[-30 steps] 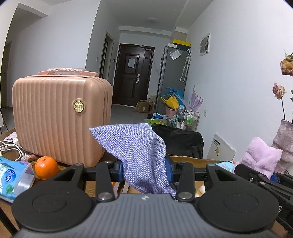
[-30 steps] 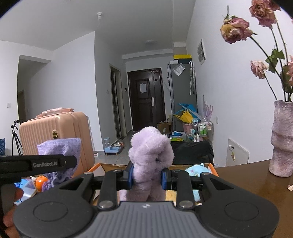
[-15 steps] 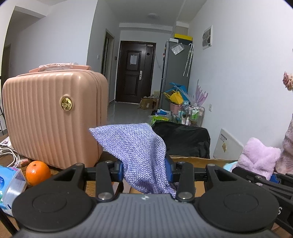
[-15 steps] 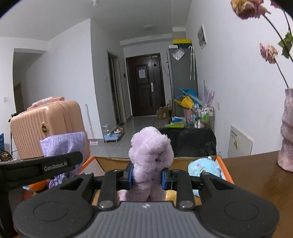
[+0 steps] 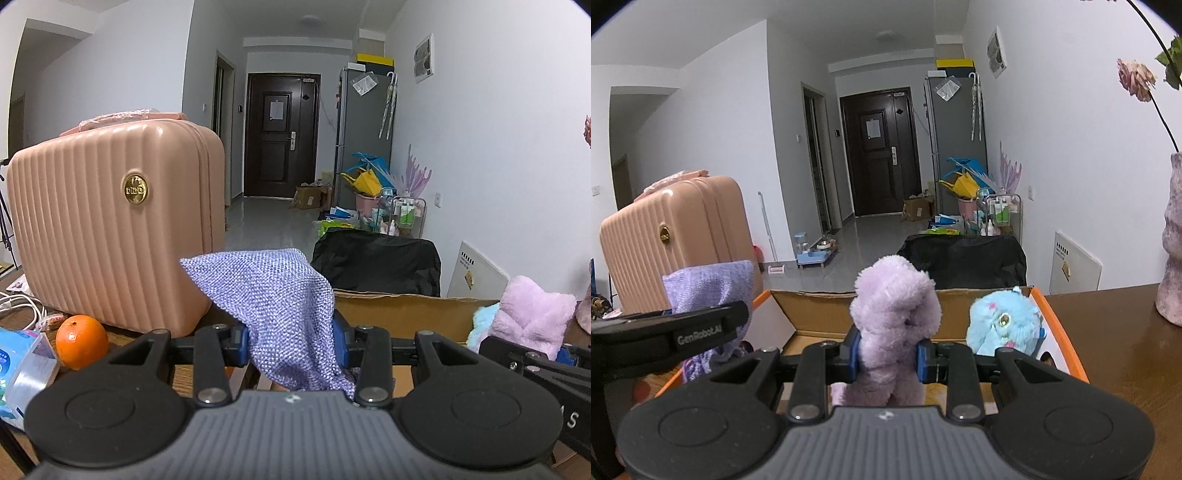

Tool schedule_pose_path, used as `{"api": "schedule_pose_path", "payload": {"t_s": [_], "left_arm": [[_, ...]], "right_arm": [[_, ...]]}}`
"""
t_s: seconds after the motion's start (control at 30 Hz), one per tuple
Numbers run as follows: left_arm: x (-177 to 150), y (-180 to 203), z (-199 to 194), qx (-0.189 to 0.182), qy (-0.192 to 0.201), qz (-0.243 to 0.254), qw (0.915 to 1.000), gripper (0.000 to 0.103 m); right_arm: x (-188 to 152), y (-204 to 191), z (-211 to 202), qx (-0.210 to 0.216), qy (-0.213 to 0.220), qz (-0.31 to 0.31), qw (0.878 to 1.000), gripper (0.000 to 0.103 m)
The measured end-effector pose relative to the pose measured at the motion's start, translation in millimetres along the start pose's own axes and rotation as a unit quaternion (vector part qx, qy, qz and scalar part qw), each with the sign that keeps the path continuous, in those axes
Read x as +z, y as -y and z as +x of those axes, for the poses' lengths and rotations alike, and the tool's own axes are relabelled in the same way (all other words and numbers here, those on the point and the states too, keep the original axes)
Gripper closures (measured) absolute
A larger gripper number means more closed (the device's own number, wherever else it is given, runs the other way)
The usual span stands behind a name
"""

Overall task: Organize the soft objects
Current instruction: 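Carry the purple pouch and lavender plush over the cardboard box, then open left gripper to drop the pouch into the box while right gripper releases the lavender plush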

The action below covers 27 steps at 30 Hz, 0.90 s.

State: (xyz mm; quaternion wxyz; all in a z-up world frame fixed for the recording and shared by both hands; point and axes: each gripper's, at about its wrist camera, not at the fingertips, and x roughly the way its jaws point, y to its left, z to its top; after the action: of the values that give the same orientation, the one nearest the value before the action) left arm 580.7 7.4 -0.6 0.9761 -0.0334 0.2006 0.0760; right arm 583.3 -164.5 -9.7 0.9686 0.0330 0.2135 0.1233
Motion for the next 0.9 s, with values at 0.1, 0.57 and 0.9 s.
{"api": "schedule_pose_path", "payload": {"t_s": [0.1,0.57,0.9], "left_arm": [[-2.2,1.1,1.1,0.004,-0.002,0.005,1.0,0.062],[-4.0,0.1,-5.1,0.011,0.007,0.011,0.9999,0.04],[-2.4,-9.3,-11.8,0.046,0.023,-0.007,0.9987,0.0]], "right_arm": [[-2.2,2.4,1.7,0.0,-0.004,0.004,1.0,0.076],[-3.0,6.2,1.0,-0.006,-0.008,0.007,1.0,0.059],[-0.9,10.9,-5.9,-0.05,0.015,0.017,0.998,0.002]]}}
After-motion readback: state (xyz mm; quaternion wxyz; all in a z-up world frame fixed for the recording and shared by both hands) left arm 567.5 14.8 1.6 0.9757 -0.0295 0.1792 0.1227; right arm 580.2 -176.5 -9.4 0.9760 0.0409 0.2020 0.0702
